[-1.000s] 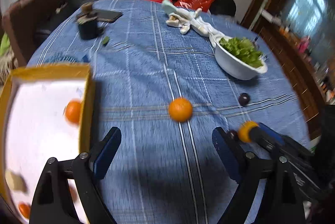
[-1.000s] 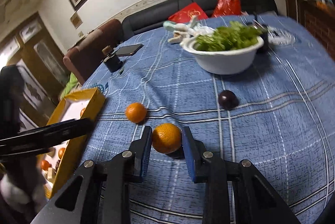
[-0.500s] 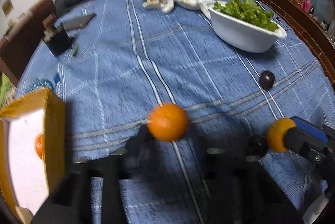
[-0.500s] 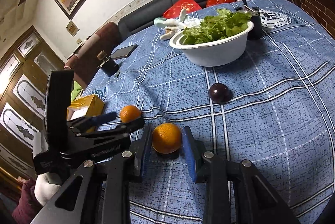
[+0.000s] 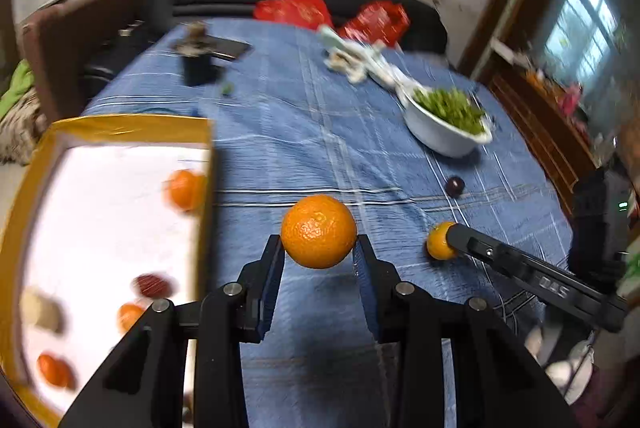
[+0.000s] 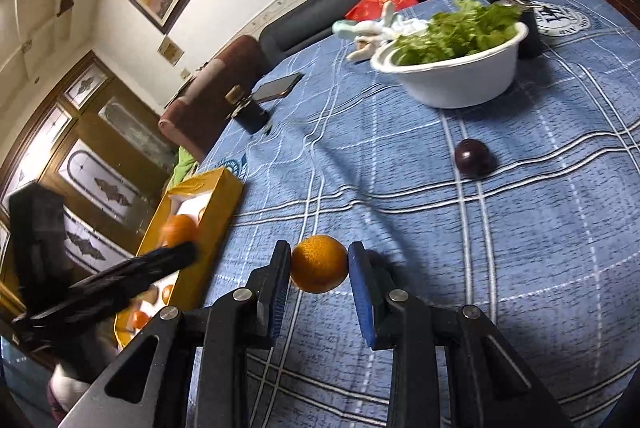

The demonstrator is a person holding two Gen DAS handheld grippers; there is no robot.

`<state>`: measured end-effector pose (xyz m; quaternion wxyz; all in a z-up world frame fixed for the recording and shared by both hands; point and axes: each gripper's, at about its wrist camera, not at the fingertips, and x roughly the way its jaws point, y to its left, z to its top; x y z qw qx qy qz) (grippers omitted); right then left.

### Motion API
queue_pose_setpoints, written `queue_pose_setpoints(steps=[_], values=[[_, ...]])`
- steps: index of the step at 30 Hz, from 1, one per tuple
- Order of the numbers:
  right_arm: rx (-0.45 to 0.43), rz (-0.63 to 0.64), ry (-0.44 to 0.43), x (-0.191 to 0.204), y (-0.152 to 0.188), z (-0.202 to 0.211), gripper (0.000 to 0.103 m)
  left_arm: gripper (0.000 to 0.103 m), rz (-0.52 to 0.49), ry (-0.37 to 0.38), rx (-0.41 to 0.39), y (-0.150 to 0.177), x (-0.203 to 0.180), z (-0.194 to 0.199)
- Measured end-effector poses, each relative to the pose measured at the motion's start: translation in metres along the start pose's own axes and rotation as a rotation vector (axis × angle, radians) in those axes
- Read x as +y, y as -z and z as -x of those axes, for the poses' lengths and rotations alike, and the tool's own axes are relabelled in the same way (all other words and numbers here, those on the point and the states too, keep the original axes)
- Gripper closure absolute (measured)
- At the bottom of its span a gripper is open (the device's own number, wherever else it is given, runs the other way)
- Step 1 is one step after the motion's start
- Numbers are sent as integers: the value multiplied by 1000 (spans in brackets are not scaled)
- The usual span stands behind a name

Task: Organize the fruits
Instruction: 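Carry both oranges over the tray and open both grippers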

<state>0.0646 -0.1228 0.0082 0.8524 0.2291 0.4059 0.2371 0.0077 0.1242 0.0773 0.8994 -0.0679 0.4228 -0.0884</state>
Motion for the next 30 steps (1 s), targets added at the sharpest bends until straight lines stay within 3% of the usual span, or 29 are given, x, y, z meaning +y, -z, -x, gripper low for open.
queue_pose_setpoints(steps=[5,8,12,22,24,28,30], values=[[21,33,-4,13,7,-8,70,69,190,-9,-65,25,57,37],[33,25,-7,18,11,-13,70,69,229,-130,-86,40,84,49],[59,57,14,40,22,-16,70,69,255,-198,-111,53,111,64],[183,190,-64,131,45,-57,69,68,383,-159,-111,75,164,72],[199,235,-78,155,47,-68,69,63,421,-134,-113,78,175,75],[225,310,-61,188,59,-90,68,36,463,-122,-148,83,191,88],[192,352,-17,200,60,-96,68,33,473,-119,-160,84,195,94]])
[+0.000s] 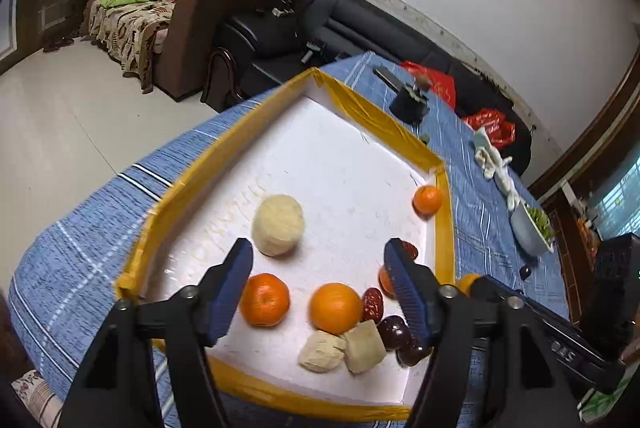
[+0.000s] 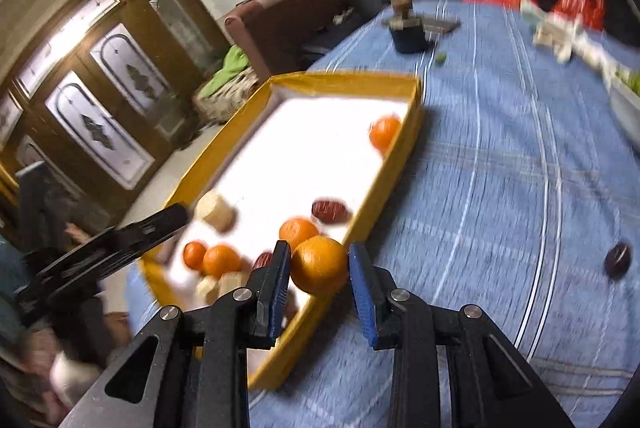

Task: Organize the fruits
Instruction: 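Carry both oranges over the tray and open both grippers, then grasp a dark plum with the right gripper while the left gripper grasps another plum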

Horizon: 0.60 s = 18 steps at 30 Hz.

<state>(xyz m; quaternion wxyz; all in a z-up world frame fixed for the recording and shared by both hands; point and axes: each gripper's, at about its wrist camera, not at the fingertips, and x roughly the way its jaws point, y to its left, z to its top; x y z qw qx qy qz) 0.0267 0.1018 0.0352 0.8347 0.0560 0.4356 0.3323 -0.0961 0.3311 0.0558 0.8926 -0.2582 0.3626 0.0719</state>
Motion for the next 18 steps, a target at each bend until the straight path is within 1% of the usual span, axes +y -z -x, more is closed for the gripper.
queue_pose_setpoints(steps=[4,7,9,11,13,14,16,18], values=[[11,26,-4,15,-7,-9,68,32,30,15,-4,-3,11,5],[22,60,-5,26,-6,-14,68,31,50,27,-1,-4,19,6],[13,70,-3,31,-4,-13,62,30,56,28,1,-4,22,7],[-8,56,2,31,-4,-10,43,27,55,24,0,-4,22,8],[-28,42,8,28,-4,-4,40,24,45,15,-8,-3,19,10],[-37,34,15,25,-4,0,40,23,39,7,-12,-3,18,11],[-47,18,24,19,-4,5,40,18,27,-10,-19,-2,13,13],[-52,-5,34,11,-3,10,40,16,13,-23,-22,0,7,14]])
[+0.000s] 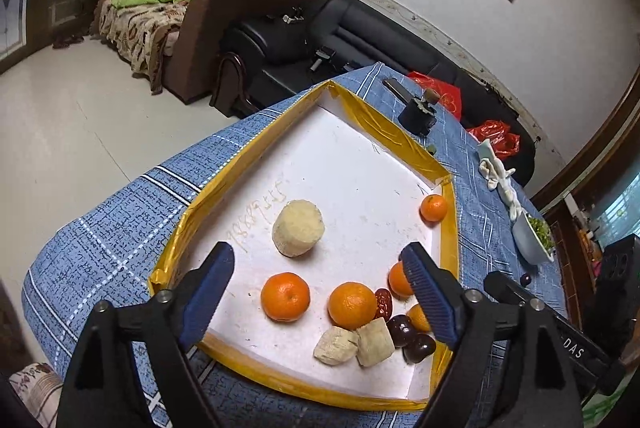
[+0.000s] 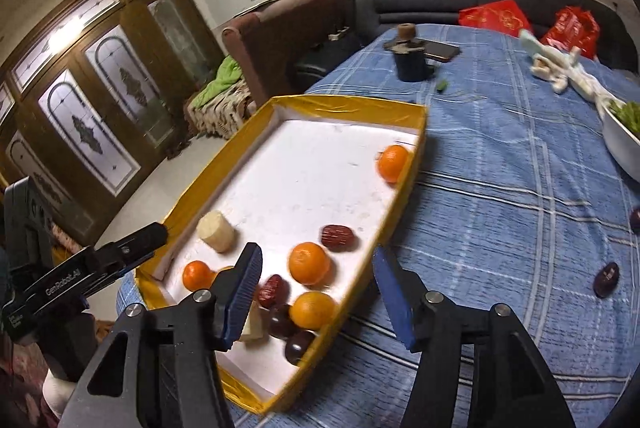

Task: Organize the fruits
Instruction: 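Grasp a dark plum with the right gripper while the left gripper grasps another plum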

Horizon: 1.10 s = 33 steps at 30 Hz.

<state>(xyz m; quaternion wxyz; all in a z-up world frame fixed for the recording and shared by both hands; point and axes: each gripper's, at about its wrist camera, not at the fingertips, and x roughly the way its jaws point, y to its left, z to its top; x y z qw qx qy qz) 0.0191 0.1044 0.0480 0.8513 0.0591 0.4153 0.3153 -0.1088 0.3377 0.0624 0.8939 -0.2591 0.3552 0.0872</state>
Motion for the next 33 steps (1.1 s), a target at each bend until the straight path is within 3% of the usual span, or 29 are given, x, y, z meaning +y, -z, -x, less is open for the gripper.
queue_pose_setpoints(steps=[7,18,33], values=[[5,-73,42,-40,17,15,39,16,-104,36,49,16,-44,-3],[-16,-189,107,-105,45,52,34,16,-405,-73,-12,56,-131,5],[-54,-292,145,-163,67,88,32,16,-488,-67,31,77,-167,-2]])
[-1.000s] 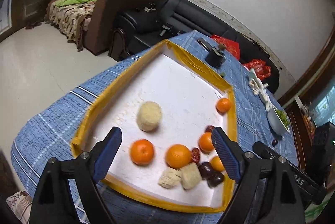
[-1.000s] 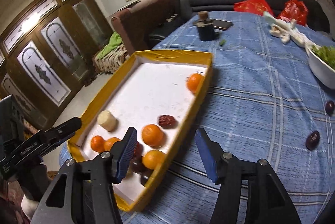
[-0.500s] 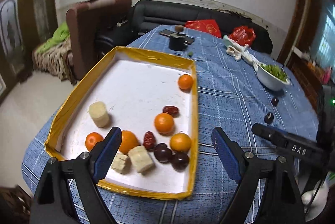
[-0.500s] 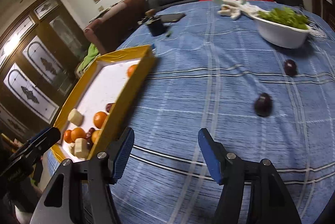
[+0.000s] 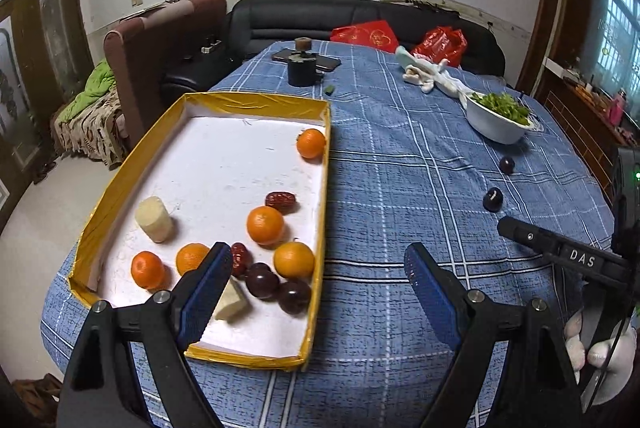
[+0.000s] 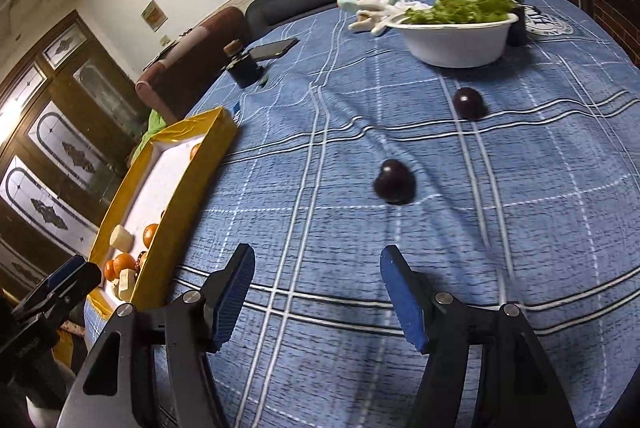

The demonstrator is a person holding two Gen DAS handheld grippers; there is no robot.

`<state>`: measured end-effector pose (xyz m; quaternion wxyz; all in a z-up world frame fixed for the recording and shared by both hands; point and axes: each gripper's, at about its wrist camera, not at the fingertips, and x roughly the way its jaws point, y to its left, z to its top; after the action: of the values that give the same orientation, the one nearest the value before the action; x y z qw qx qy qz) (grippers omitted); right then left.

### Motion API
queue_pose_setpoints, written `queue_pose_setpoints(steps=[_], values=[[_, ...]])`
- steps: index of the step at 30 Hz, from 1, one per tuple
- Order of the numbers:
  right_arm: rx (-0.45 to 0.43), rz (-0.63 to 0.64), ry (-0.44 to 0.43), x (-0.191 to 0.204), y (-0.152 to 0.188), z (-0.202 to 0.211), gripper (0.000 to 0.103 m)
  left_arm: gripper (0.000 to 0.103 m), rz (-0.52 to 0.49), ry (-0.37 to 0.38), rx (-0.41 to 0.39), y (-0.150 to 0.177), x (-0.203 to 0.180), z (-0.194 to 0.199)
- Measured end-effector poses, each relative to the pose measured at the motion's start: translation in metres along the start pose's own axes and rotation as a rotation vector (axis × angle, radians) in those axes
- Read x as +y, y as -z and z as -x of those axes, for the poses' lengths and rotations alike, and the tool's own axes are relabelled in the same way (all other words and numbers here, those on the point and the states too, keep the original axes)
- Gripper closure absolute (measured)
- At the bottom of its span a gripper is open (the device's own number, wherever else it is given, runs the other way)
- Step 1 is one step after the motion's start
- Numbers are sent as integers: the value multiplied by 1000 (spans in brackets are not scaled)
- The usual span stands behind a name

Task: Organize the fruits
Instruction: 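Grasp a dark plum with the right gripper while the left gripper grasps another plum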

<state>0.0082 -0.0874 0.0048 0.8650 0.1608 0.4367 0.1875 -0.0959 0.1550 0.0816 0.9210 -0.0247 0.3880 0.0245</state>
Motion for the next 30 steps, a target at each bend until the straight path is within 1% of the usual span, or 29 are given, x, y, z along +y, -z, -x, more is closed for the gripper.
queue_pose_setpoints(steps=[8,11,15,18,21,24,28,30], values=[[-8,-26,14,-17,2,8,32,16,-21,17,12,0,-13,-4],[-11,-38,25,-25,2,11,32,16,-18,38,20,0,-14,-5],[-30,-71,61,-42,1,20,32,16,-7,77,40,2,-13,-10],[-51,-104,105,-62,-5,30,32,16,-1,98,58,4,-15,-17],[-81,-145,142,-84,-20,35,32,16,2,134,72,6,-21,-23],[-112,-172,162,-101,-44,31,32,16,-16,153,77,8,-30,-24],[-126,-160,170,-106,-75,10,32,16,-64,155,87,7,-45,-28],[-108,-145,202,-106,-90,-10,32,16,-87,161,95,3,-52,-30]])
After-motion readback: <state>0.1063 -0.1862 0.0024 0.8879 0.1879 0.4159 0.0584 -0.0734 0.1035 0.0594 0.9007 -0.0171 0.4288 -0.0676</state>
